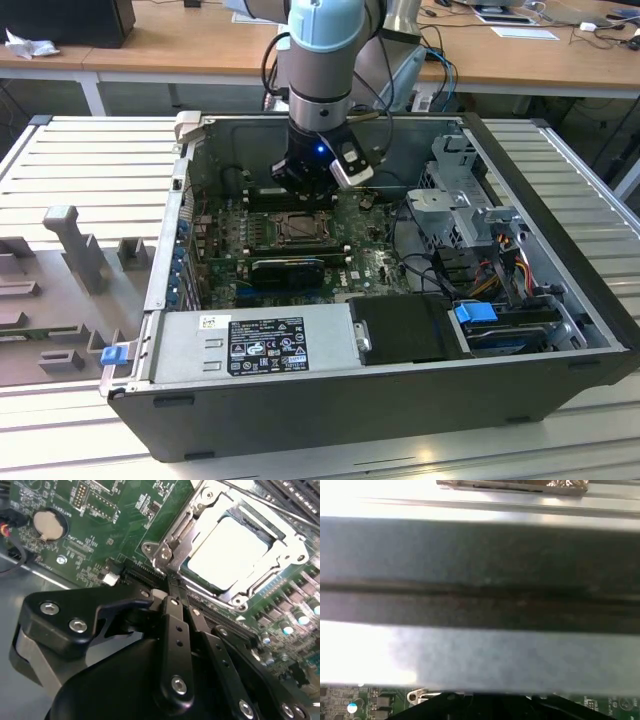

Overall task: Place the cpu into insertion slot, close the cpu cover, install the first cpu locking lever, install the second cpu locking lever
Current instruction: 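Install the first cpu locking lever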

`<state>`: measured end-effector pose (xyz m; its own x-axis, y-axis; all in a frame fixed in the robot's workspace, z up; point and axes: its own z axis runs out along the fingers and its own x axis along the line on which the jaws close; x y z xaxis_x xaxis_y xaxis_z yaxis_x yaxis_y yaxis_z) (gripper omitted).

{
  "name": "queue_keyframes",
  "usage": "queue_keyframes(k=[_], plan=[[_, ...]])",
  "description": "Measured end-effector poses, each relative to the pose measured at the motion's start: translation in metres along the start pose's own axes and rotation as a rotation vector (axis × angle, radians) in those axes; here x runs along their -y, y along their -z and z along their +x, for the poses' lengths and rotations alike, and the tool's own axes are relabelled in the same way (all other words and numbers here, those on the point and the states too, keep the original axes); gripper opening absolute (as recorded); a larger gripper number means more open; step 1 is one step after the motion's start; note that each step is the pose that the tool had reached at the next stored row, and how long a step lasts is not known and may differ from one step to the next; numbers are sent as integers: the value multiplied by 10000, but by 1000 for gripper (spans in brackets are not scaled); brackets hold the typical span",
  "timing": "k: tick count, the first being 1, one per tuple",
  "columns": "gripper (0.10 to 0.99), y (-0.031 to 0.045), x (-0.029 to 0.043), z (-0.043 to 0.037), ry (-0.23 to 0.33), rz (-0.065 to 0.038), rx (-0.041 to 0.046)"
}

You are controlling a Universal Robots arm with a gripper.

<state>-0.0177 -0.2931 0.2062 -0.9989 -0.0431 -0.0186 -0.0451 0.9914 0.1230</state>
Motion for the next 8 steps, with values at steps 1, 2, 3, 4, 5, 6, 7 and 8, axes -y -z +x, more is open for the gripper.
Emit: queue_keyframes(k=[1, 2, 3, 4, 5, 6, 7, 8], plan=[[106, 60, -7, -1, 1, 4, -3], [106, 95, -11, -2, 1, 5, -3], [106, 101, -11, -2, 2, 1, -2], [106, 104, 8, -1, 2, 4, -4], [106, 106, 17, -1, 1, 4, -4], [106, 106, 24, 0, 1, 5, -4], [106, 107, 32, 0, 1, 4, -4], [106, 108, 38, 0, 1, 4, -3]])
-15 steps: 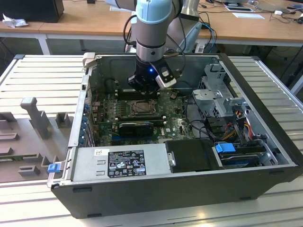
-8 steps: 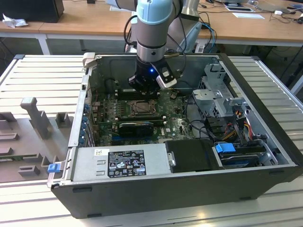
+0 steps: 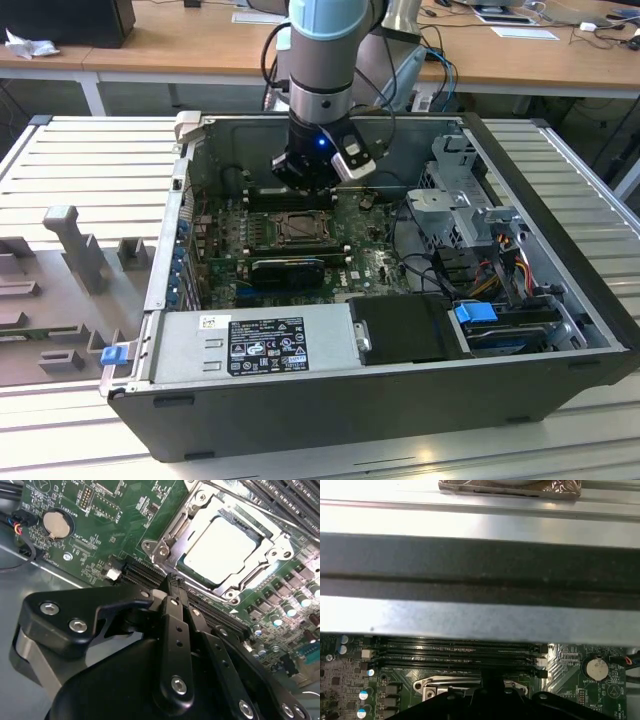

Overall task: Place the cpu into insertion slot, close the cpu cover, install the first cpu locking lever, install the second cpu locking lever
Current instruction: 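Install the first cpu locking lever, then install the second cpu locking lever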

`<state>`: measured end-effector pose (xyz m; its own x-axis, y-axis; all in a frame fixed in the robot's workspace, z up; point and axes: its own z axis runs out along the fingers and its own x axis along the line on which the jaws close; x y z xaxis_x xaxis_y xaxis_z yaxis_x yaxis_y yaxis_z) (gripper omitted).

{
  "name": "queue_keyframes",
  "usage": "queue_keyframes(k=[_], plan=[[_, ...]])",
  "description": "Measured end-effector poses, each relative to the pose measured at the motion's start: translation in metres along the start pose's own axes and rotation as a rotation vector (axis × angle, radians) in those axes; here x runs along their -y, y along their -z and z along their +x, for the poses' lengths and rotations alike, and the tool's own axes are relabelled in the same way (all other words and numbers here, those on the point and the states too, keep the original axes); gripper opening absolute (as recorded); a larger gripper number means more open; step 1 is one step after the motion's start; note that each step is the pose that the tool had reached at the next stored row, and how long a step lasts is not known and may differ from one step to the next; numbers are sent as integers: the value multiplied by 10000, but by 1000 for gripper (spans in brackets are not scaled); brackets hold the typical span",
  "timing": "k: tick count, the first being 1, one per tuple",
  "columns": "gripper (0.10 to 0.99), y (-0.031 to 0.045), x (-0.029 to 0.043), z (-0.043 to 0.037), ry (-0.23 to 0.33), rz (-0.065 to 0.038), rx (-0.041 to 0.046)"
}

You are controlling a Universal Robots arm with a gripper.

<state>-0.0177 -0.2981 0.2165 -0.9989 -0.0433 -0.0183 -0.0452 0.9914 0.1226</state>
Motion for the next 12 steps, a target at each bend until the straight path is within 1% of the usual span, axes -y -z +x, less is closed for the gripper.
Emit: queue_keyframes(k=[7, 10, 12], plan=[[106, 6, 45, 0, 1, 1, 0], [106, 11, 86, 2, 1, 0, -1], [106, 57, 91, 2, -1, 0, 0]])
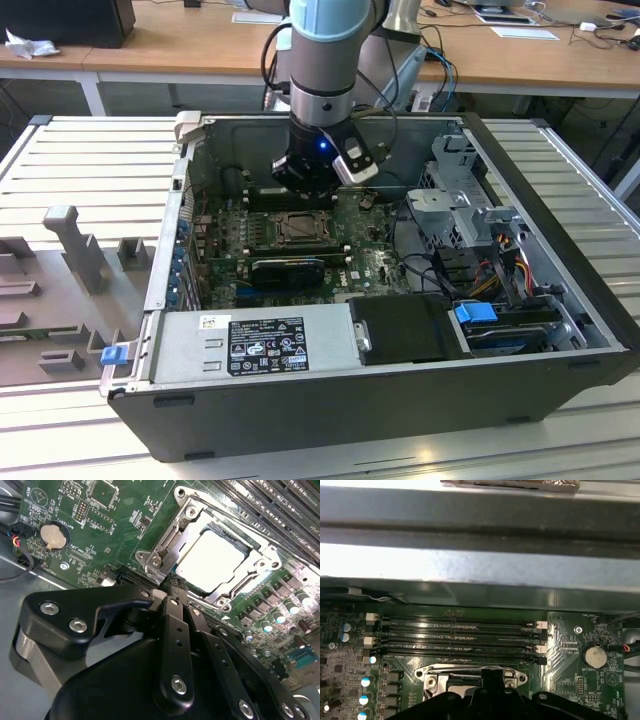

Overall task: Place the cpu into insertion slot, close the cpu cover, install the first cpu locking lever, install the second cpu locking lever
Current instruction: 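Install the second cpu locking lever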

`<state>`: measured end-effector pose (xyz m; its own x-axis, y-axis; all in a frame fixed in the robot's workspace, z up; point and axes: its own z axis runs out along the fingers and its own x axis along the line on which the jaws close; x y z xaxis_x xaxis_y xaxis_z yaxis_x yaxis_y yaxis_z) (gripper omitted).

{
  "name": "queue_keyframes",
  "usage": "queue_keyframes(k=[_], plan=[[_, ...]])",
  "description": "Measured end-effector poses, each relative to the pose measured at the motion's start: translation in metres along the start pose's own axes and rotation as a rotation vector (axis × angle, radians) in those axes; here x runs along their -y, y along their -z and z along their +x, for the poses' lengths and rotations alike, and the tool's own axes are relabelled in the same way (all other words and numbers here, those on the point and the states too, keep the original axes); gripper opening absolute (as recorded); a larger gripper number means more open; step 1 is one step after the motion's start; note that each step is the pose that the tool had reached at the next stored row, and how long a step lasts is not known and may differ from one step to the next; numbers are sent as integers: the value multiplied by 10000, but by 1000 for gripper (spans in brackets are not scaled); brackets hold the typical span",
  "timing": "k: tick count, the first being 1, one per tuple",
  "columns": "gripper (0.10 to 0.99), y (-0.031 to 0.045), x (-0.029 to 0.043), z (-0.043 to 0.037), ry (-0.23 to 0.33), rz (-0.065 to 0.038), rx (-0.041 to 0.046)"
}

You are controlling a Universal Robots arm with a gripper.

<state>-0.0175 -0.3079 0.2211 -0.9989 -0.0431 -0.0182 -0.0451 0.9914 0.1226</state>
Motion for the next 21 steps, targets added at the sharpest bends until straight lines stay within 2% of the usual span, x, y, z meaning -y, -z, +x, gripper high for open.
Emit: queue_keyframes(k=[3, 5, 7, 21], plan=[[106, 55, -5, -2, 2, -1, 0], [106, 58, 10, -1, 3, 0, 0], [106, 65, 65, 2, 1, 0, 1], [106, 73, 132, 5, 1, 0, 1]])
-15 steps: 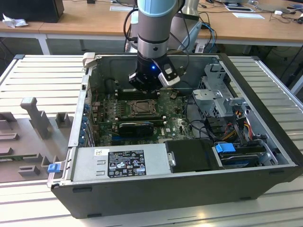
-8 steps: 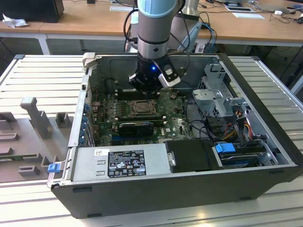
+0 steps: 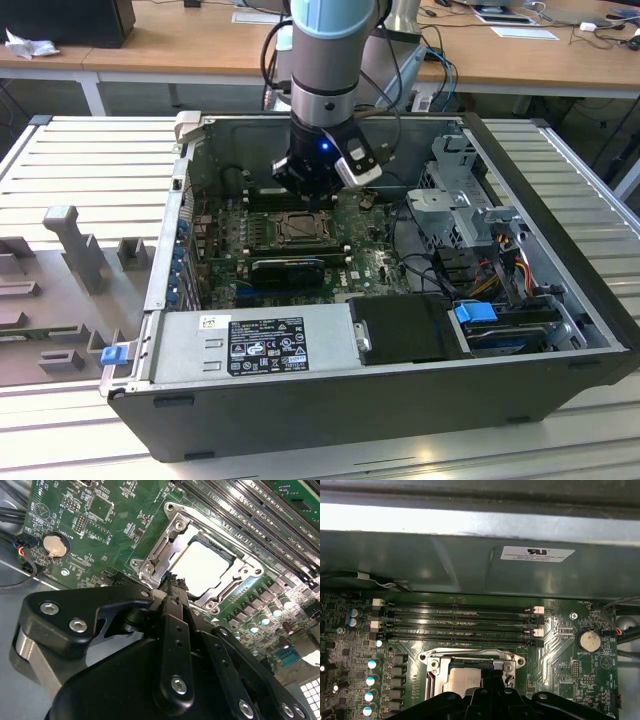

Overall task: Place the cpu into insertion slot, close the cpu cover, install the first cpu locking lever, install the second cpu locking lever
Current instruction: 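Install the second cpu locking lever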

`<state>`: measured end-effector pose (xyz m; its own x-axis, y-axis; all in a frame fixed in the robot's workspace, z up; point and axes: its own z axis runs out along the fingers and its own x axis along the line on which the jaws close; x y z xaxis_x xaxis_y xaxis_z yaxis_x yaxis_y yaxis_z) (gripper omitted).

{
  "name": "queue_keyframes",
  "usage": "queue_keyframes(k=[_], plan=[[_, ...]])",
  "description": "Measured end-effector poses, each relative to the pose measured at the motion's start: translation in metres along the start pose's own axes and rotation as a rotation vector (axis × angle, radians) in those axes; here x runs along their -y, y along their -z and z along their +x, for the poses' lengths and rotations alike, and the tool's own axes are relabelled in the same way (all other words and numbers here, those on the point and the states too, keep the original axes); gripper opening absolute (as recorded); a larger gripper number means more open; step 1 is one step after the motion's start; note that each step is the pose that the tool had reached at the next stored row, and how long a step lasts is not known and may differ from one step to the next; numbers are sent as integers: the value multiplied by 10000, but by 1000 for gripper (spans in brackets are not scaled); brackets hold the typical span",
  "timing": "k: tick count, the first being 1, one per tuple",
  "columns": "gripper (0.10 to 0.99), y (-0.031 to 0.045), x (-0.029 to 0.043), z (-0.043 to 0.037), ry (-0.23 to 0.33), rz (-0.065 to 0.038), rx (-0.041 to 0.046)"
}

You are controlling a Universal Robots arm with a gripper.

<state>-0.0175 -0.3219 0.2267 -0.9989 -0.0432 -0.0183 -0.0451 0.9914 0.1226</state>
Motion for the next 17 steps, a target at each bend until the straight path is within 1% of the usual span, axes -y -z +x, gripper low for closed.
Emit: queue_keyframes(k=[4, 7, 9, 11, 17], plan=[[106, 2, 16, 1, -1, 0, 0], [106, 58, 10, 0, 0, 1, 0], [106, 77, 7, -1, 1, 0, 0], [106, 118, 2, -1, 0, 0, 0], [106, 129, 38, 0, 1, 0, 0]])
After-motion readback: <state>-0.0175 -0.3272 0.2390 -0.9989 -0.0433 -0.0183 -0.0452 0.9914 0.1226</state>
